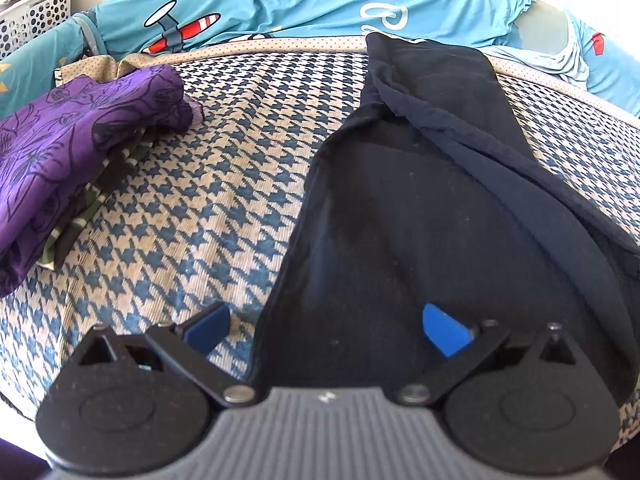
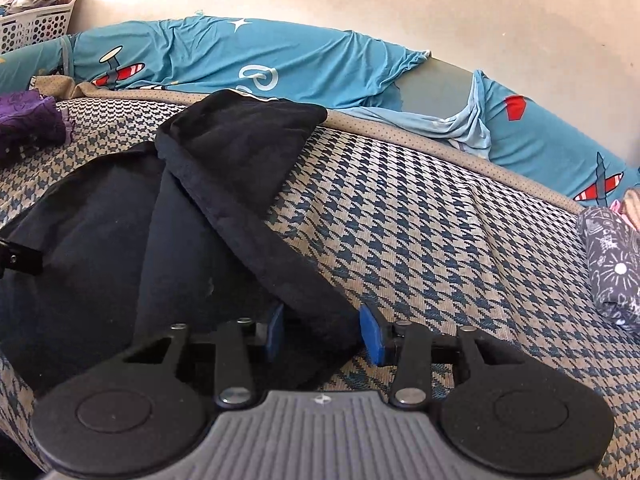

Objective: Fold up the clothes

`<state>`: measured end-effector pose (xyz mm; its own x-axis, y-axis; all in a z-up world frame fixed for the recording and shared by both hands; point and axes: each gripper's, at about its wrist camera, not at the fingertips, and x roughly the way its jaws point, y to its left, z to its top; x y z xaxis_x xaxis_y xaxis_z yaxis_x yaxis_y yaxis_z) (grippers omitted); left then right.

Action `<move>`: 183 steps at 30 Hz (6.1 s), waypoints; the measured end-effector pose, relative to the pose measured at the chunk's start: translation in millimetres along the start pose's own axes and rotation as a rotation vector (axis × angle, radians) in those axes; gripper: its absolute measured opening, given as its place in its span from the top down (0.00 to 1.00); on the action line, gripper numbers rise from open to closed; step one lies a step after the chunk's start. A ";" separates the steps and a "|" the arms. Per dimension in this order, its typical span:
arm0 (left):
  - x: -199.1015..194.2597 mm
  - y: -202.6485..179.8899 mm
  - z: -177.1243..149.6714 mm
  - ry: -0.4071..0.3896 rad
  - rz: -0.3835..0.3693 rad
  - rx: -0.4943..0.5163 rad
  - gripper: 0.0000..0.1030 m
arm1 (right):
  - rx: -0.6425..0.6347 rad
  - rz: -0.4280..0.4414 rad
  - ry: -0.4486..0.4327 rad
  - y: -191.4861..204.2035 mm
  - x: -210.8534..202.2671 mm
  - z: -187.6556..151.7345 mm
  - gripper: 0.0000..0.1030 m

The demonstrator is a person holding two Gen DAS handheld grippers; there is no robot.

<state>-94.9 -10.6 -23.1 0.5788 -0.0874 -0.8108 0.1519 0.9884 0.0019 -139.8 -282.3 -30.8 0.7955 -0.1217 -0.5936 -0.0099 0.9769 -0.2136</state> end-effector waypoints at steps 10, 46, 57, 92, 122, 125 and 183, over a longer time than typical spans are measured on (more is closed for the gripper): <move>-5.0 16.9 3.8 0.003 0.033 -0.087 0.00 | 0.085 0.146 0.005 3.3 -21.6 6.6 0.88; -45.4 109.9 14.4 -0.103 -0.044 -0.462 0.00 | 0.094 0.779 -0.067 139.2 -81.2 72.0 0.89; -49.4 109.5 15.3 -0.123 -0.004 -0.443 0.00 | 0.033 0.761 0.033 179.0 -45.8 55.4 0.89; -23.8 80.7 11.6 -0.053 0.021 -0.351 0.00 | 0.269 0.418 0.202 46.5 -50.6 -6.7 0.66; -12.0 68.7 9.2 -0.010 0.027 -0.317 0.00 | 0.368 0.360 0.212 37.2 -57.0 -25.5 0.92; -13.1 67.5 11.5 -0.015 0.029 -0.314 0.00 | 0.343 0.335 0.182 36.4 -63.7 -22.2 0.92; 60.4 72.2 128.8 0.029 0.110 -0.149 0.00 | -0.029 0.458 0.001 137.7 61.4 122.6 0.74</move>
<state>54.3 39.5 3.4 0.5614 0.0236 -0.8272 -0.0326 0.9994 0.0064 -18.1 -133.6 -1.5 0.7048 0.3215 -0.6324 -0.3776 0.9246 0.0492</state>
